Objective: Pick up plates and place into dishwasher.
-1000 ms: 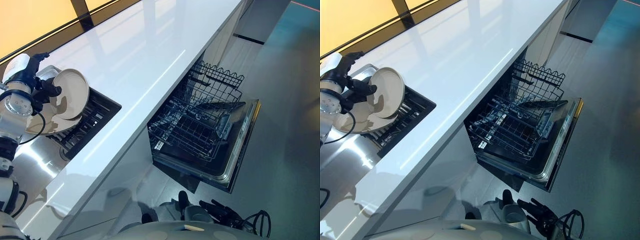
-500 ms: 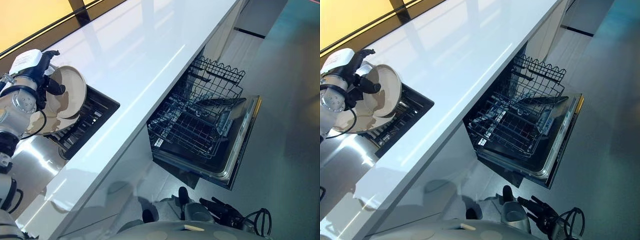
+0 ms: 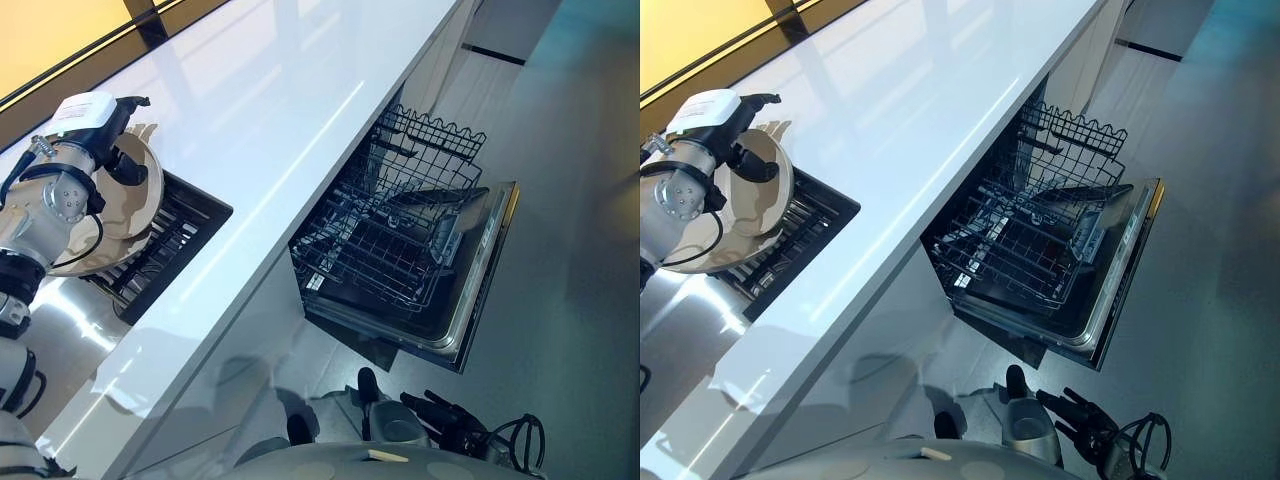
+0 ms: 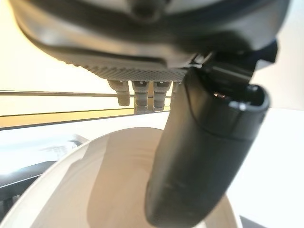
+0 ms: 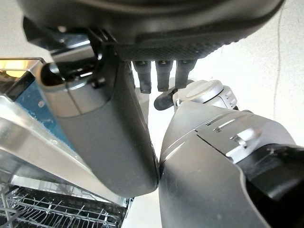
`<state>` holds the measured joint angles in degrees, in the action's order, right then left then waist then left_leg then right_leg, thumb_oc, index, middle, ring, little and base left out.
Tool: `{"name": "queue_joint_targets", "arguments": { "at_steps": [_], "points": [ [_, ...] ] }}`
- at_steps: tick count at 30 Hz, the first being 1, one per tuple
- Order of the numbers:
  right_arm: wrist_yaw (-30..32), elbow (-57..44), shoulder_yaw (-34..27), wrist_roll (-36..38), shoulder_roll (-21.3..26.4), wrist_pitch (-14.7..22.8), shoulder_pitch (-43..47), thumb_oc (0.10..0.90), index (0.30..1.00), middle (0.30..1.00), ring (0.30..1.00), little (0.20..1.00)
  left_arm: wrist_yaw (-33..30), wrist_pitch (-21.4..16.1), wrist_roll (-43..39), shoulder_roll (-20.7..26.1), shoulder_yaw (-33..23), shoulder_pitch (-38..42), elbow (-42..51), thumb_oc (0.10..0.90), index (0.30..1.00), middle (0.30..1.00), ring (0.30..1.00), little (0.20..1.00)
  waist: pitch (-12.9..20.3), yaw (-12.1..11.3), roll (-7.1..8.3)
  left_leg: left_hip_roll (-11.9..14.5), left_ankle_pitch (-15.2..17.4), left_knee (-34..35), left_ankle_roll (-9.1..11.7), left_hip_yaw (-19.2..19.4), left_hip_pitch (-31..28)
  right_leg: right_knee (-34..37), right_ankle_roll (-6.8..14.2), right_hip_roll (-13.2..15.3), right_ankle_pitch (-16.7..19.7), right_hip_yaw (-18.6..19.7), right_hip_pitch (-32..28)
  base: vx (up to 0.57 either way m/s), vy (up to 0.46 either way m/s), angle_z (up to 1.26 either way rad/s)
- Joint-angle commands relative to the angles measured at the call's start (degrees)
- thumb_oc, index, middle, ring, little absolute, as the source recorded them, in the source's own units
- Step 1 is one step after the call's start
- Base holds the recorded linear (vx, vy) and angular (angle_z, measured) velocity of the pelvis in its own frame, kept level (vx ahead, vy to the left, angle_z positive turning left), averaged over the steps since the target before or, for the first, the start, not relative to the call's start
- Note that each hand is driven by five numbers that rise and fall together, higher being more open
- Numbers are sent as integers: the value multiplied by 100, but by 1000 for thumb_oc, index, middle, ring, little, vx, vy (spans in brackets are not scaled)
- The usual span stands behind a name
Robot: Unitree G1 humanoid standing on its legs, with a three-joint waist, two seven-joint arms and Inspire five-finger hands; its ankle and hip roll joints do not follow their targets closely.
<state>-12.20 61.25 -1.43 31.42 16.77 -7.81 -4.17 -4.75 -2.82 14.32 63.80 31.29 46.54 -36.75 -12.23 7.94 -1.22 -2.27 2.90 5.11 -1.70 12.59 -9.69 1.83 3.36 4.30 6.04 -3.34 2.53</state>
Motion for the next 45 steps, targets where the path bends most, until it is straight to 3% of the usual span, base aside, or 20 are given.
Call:
{"name": "queue_joint_targets", "arguments": {
  "at_steps": [1, 7, 9, 10, 11, 12, 19, 26, 27, 32, 36, 40, 45],
  "points": [
    [0, -1, 144, -230, 404, -110, -391, 800, 900, 900, 900, 900, -345, -81, 391, 586, -34, 1176, 125, 800, 900, 900, 900, 900, 198, 201, -440, -508, 398, -297, -315, -187, 466, -966, 585, -171, -774, 138, 381, 0, 0, 0],
    [11, -3, 135, -191, 449, -102, -348, 800, 900, 900, 900, 900, 491, 11, 1077, 653, 386, 1453, 83, 800, 900, 900, 900, 900, 172, 214, -482, -494, 379, -300, -297, -173, 484, -938, 590, -185, -797, 138, 378, -5, -1, 0],
    [19, -9, 132, -179, 461, -111, -328, 800, 900, 900, 900, 900, 795, -35, 1508, 700, 637, 1628, 58, 624, 749, 749, 749, 724, 167, 215, -493, -489, 381, -308, -292, -175, 486, -932, 597, -181, -800, 123, 372, -15, -5, -1],
    [18, 9, 132, -167, 474, -109, -312, 800, 900, 900, 900, 900, 931, -69, 1701, 734, 746, 1704, 48, 399, 556, 556, 556, 499, 172, 216, -507, -489, 378, -307, -289, -178, 485, -923, 599, -183, -798, 120, 368, 0, 0, 0],
    [27, 12, 138, -145, 481, -115, -298, 800, 900, 900, 900, 900, 992, -111, 1876, 777, 901, 1827, 55, 336, 502, 502, 502, 436, 173, 209, -515, -490, 374, -307, -289, -191, 484, -911, 599, -183, -796, 114, 360, 0, 0, 0],
    [36, 8, 144, -135, 492, -129, -281, 800, 900, 900, 900, 900, 1046, -207, 2177, 852, 1152, 2048, 49, 100, 300, 300, 300, 200, 174, 202, -522, -491, 375, -314, -286, -207, 483, -899, 600, -182, -796, 100, 347, -34, -24, 0],
    [71, 86, 219, 46, 538, -99, -188, 800, 900, 900, 900, 900, 1019, -627, 2960, 1216, 2351, 3200, 135, 100, 300, 300, 300, 200, 234, 100, -599, -499, 376, -315, -260, -303, 462, -836, 579, -166, -831, -25, 245, -43, -26, 0],
    [149, 54, 235, 207, 502, -126, -98, 800, 900, 900, 900, 900, 680, -731, 2984, 1459, 2774, 3565, 435, 133, 328, 328, 328, 233, 302, -11, -607, -478, 360, -233, -239, -432, 398, -840, 563, -174, -882, -116, 178, -52, -32, 4],
    [158, 57, 240, 205, 492, -124, -89, 800, 900, 900, 900, 900, 624, -726, 2976, 1481, 2770, 3565, 457, 100, 300, 300, 300, 200, 310, -19, -601, -475, 357, -220, -238, -437, 390, -834, 559, -177, -886, -117, 167, -49, -32, 6],
    [155, 136, 269, 213, 463, -93, -57, 800, 900, 900, 900, 900, 196, -692, 2988, 1543, 2629, 3416, 501, 100, 300, 300, 300, 200, 341, -45, -566, -463, 347, -173, -230, -447, 345, -813, 546, -194, -899, -115, 118, -46, -29, 5],
    [186, 208, 255, 283, 425, -18, -59, 800, 900, 900, 900, 900, -293, -386, 2523, 1568, 2413, 3232, 558, 100, 300, 300, 300, 200, 389, -72, -509, -453, 336, -125, -225, -446, 313, -756, 536, -213, -894, -89, 41, -53, -44, 0],
    [268, 260, 192, 354, 363, 56, -75, 800, 900, 900, 900, 900, -756, -182, 1659, 1606, 1915, 2869, 588, 100, 300, 300, 300, 200, 426, -103, -444, -442, 322, -82, -217, -440, 291, -711, 530, -225, -899, -81, -19, -57, -42, 0],
    [558, 308, 2, 432, 336, 148, -122, 800, 900, 900, 900, 900, -1330, -343, 1377, 1683, 946, 2066, 679, 100, 300, 300, 300, 200, 460, -129, -374, -421, 311, -52, -204, -389, 275, -647, 524, -224, -892, -102, -72, -62, -34, -1]
  ]
}}
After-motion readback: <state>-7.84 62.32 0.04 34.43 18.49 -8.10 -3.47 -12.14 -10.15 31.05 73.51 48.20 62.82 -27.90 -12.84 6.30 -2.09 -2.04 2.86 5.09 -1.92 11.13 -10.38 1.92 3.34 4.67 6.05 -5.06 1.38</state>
